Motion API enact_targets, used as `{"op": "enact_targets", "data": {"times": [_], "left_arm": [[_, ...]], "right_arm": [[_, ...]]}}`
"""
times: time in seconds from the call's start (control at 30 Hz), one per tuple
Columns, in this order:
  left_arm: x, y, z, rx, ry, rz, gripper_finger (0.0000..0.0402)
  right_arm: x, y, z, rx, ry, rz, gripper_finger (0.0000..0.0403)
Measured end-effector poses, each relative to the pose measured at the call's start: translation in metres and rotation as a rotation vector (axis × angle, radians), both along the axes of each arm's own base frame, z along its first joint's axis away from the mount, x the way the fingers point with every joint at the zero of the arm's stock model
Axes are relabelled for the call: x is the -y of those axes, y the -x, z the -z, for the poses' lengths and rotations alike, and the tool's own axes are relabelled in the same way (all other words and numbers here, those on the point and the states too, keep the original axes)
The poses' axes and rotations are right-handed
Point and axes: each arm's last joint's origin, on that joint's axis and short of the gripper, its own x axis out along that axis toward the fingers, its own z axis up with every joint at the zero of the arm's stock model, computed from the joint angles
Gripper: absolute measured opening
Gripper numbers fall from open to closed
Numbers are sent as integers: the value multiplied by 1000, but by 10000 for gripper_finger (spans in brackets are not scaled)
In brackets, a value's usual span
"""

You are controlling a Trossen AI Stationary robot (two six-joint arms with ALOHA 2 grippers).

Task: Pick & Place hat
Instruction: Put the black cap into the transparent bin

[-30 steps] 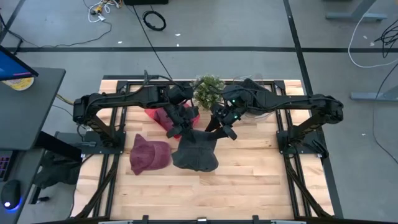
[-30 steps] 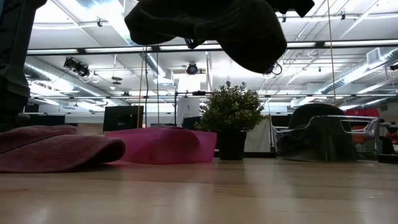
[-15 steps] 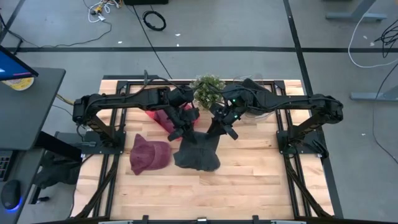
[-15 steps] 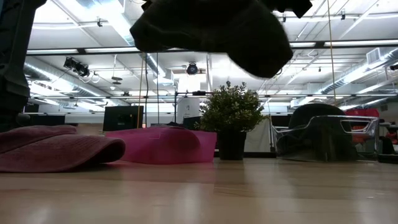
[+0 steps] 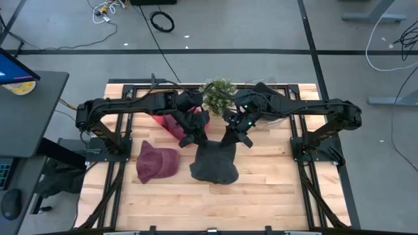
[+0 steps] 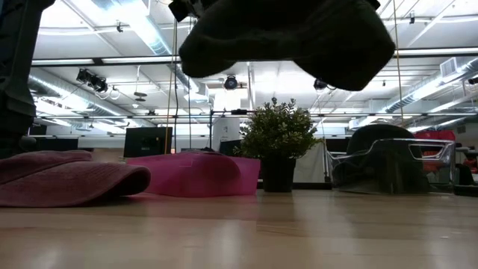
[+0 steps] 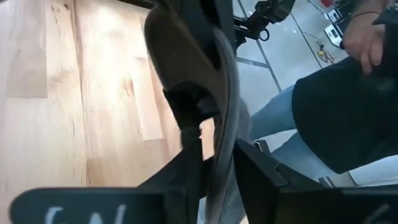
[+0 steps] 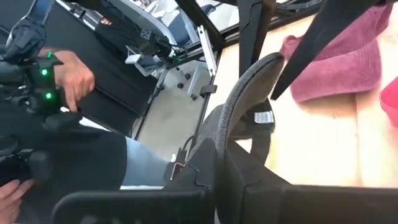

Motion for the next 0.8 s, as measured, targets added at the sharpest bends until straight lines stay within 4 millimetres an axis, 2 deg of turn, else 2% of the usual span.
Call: {"op": "enact_targets", "data": {"times": [0.17,0.33,0.47,0.8], "left_arm": [[-2,6,-6,0,-21,-35,125],[-11,20,-19,13,-107,-150,147],[-17,37,-33,16,-201,-273,151],[-17,75,-68,115,-305,-437,142]], "right_arm": [[3,13,-6,-21,31,34,4],[7,34,-21,-24,67,104,4],[11,62,-35,-40,107,195,4],[23,150,-66,-72,265,570,4]]}}
